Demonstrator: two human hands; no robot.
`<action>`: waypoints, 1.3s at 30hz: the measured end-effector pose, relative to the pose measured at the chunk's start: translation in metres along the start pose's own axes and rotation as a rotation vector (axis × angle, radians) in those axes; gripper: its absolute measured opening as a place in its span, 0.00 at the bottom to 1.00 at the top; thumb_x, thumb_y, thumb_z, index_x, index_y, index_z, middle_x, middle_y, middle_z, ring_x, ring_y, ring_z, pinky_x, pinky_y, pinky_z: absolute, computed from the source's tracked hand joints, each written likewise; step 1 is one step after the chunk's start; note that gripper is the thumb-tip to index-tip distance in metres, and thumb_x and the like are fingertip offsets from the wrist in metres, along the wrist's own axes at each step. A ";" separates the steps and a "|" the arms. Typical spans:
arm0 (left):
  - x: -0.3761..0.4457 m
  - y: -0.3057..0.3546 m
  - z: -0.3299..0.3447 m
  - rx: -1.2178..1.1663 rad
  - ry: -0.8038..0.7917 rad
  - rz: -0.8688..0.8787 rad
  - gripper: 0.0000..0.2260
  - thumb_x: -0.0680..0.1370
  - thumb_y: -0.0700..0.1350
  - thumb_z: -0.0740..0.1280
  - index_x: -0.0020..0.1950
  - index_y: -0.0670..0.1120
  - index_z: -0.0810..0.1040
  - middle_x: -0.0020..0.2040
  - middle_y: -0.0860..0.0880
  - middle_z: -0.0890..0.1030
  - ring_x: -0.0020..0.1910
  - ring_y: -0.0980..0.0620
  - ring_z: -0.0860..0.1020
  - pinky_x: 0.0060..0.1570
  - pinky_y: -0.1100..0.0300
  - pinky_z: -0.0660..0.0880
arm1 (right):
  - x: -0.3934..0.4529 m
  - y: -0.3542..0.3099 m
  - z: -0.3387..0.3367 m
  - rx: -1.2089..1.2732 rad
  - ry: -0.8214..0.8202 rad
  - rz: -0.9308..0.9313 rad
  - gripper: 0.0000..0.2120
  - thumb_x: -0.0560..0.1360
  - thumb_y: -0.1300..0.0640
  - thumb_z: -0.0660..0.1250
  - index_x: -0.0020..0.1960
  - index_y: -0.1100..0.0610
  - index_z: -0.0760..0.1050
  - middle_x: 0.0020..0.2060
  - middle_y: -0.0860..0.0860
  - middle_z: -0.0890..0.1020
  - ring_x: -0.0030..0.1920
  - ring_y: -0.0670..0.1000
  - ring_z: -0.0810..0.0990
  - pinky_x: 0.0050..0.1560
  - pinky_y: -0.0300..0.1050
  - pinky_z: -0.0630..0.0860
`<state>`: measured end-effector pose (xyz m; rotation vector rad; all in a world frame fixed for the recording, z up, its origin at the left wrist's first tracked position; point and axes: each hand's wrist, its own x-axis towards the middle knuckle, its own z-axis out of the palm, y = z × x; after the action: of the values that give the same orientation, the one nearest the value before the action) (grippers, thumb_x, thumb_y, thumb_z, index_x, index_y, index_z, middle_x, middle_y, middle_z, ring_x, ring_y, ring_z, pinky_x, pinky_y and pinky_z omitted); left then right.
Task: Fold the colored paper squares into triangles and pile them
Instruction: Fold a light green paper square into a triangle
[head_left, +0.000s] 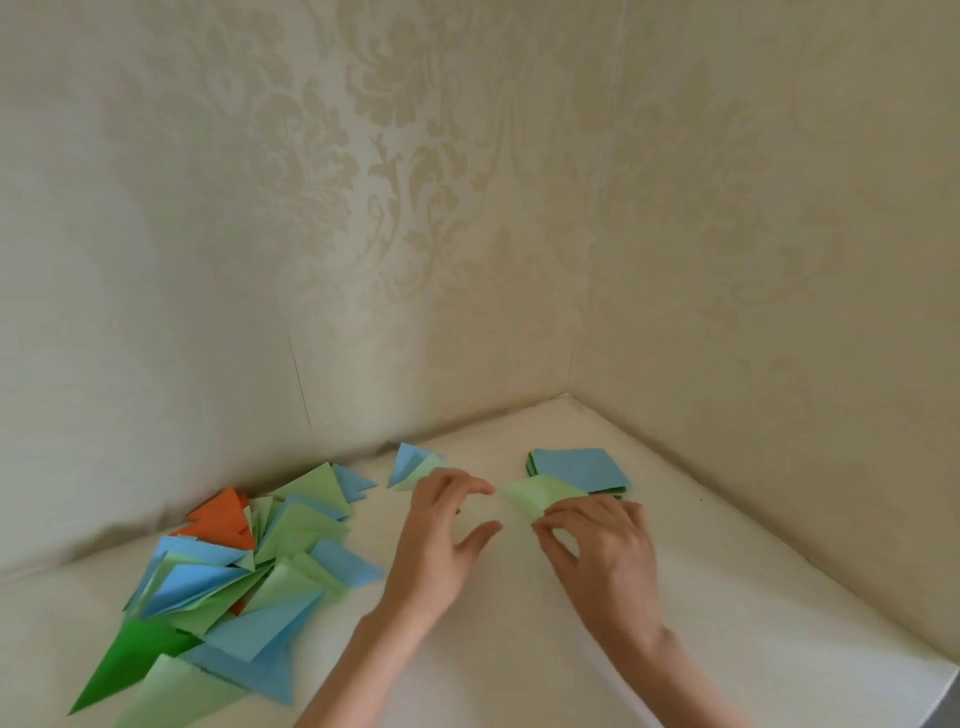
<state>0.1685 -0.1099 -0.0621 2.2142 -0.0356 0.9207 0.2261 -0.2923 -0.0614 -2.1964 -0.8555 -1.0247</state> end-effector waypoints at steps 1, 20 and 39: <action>-0.008 0.004 0.001 0.010 -0.029 0.020 0.17 0.68 0.40 0.77 0.52 0.52 0.78 0.50 0.57 0.74 0.53 0.59 0.73 0.52 0.71 0.69 | -0.005 -0.005 0.000 0.007 -0.027 -0.017 0.02 0.68 0.52 0.72 0.37 0.49 0.81 0.38 0.41 0.82 0.42 0.45 0.78 0.44 0.44 0.68; -0.042 0.001 0.003 0.047 -0.127 -0.146 0.09 0.73 0.46 0.73 0.52 0.53 0.79 0.41 0.64 0.79 0.48 0.62 0.75 0.53 0.61 0.72 | -0.025 -0.011 0.005 0.443 -0.446 0.346 0.05 0.68 0.56 0.75 0.42 0.48 0.80 0.40 0.38 0.81 0.44 0.38 0.78 0.47 0.32 0.73; -0.040 0.003 0.002 0.061 -0.196 -0.209 0.12 0.72 0.44 0.71 0.52 0.58 0.78 0.44 0.64 0.79 0.50 0.63 0.73 0.55 0.59 0.70 | -0.004 -0.008 0.007 0.422 -0.762 0.462 0.15 0.70 0.55 0.73 0.45 0.36 0.72 0.43 0.38 0.78 0.45 0.38 0.74 0.52 0.35 0.71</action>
<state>0.1389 -0.1230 -0.0866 2.3060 0.1319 0.5969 0.2213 -0.2830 -0.0665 -2.2343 -0.7148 0.2296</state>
